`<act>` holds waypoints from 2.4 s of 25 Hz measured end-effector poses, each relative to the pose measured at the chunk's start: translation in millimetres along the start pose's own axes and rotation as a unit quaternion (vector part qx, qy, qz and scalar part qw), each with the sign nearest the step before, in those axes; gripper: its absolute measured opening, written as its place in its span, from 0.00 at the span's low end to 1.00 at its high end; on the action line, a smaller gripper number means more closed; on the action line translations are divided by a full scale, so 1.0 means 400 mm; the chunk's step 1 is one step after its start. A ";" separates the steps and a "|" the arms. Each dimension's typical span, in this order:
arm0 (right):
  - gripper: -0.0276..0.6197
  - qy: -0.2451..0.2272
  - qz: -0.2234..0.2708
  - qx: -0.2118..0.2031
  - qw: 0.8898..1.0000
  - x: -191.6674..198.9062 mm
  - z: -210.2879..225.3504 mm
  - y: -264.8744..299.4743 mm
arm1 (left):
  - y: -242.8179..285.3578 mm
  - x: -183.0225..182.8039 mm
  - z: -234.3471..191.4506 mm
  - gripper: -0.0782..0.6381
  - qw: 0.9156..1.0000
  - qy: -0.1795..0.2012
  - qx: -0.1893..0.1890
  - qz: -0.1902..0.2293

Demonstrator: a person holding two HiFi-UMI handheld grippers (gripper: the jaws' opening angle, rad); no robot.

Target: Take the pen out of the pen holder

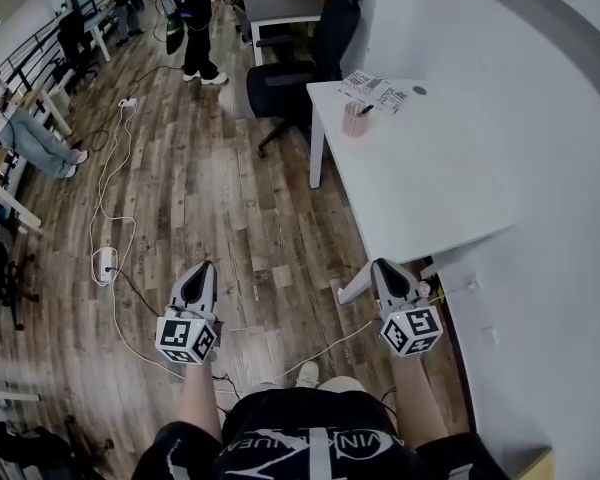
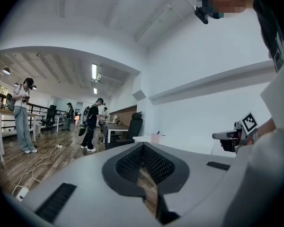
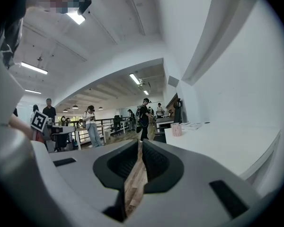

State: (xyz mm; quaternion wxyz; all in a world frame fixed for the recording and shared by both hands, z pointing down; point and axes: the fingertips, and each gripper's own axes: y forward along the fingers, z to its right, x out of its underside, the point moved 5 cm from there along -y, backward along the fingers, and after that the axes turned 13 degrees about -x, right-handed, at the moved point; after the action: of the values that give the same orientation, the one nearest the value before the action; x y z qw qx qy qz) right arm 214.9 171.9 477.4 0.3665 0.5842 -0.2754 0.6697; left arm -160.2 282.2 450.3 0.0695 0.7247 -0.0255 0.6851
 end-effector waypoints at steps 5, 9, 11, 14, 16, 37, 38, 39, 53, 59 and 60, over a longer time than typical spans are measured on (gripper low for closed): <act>0.11 0.005 0.002 0.004 1.000 -0.002 0.049 0.011 | 0.050 0.010 0.026 0.13 1.000 0.000 0.003 0.000; 0.11 0.011 0.008 0.004 1.000 -0.011 0.074 0.012 | 0.085 0.005 0.053 0.13 1.000 -0.004 0.013 0.005; 0.11 0.012 0.007 0.005 1.000 -0.012 0.083 0.016 | 0.099 0.006 0.065 0.13 1.000 -0.002 0.020 0.003; 0.11 0.016 0.008 0.007 1.000 -0.012 0.094 0.025 | 0.120 0.012 0.071 0.13 1.000 -0.003 0.025 0.001; 0.12 0.019 0.011 0.008 1.000 -0.012 0.102 0.034 | 0.138 0.016 0.070 0.13 1.000 -0.003 0.027 0.001; 0.30 0.047 0.023 0.050 0.997 -0.081 0.317 0.291 | 0.587 -0.023 0.042 0.13 0.997 -0.004 0.081 0.001; 0.30 0.049 0.024 0.054 0.997 -0.084 0.325 0.301 | 0.606 -0.026 0.040 0.13 0.996 -0.003 0.084 0.000; 0.30 0.052 0.024 0.058 0.997 -0.086 0.334 0.312 | 0.626 -0.028 0.039 0.13 0.996 -0.002 0.088 -0.002; 0.31 0.077 0.016 0.108 0.991 -0.079 0.435 0.499 | 0.913 -0.023 -0.020 0.13 0.990 0.008 0.139 -0.022; 0.31 0.080 0.023 0.132 0.988 -0.082 0.477 0.562 | 1.016 -0.017 -0.026 0.13 0.986 0.008 0.166 -0.024; 0.31 0.080 0.024 0.134 0.987 -0.084 0.484 0.573 | 1.030 -0.016 -0.027 0.13 0.985 0.009 0.170 -0.023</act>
State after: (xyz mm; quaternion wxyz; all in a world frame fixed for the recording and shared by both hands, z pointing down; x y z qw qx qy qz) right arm 142.5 -120.9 490.0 0.2893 0.5662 -0.1670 0.7536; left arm -225.7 -124.4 471.8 -0.0386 0.7199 0.1087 0.6844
